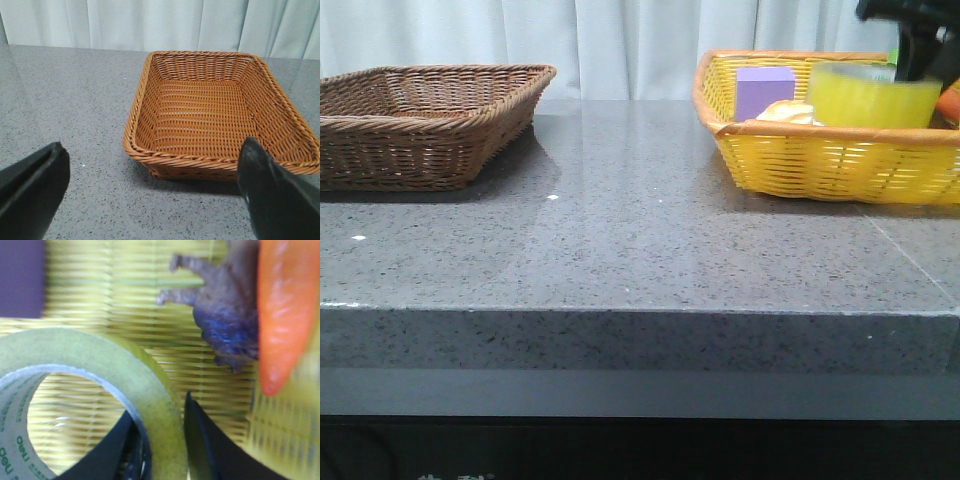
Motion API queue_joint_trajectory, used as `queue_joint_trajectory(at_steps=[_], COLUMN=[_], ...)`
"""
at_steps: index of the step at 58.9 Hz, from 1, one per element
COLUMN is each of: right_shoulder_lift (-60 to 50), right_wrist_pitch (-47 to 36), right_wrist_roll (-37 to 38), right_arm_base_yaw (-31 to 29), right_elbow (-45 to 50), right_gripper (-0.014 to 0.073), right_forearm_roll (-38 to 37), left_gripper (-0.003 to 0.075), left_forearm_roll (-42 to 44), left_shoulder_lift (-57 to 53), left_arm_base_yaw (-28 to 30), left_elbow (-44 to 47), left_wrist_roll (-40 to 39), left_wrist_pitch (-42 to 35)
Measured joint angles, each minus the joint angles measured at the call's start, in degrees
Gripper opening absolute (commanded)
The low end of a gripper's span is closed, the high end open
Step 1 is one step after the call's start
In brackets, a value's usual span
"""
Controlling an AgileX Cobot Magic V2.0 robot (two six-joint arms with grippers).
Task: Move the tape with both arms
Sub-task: 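Lift the tape roll out and lower it onto the table center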
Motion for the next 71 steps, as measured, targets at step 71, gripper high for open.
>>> queue_joint_trajectory(at_steps=[71], right_shoulder_lift=[-40.9], right_wrist_pitch=[-25.1], right_wrist_roll=[-1.5], right_arm_base_yaw=[26.5], right_elbow=[44.1], right_gripper=[0.0086], right_forearm_roll=[1.0], left_gripper=[0.0673], left_forearm_roll=[0.0], left_shoulder_lift=[0.0], left_arm_base_yaw=[0.0], left_elbow=[0.0], left_wrist_roll=[0.0], left_wrist_pitch=[0.0])
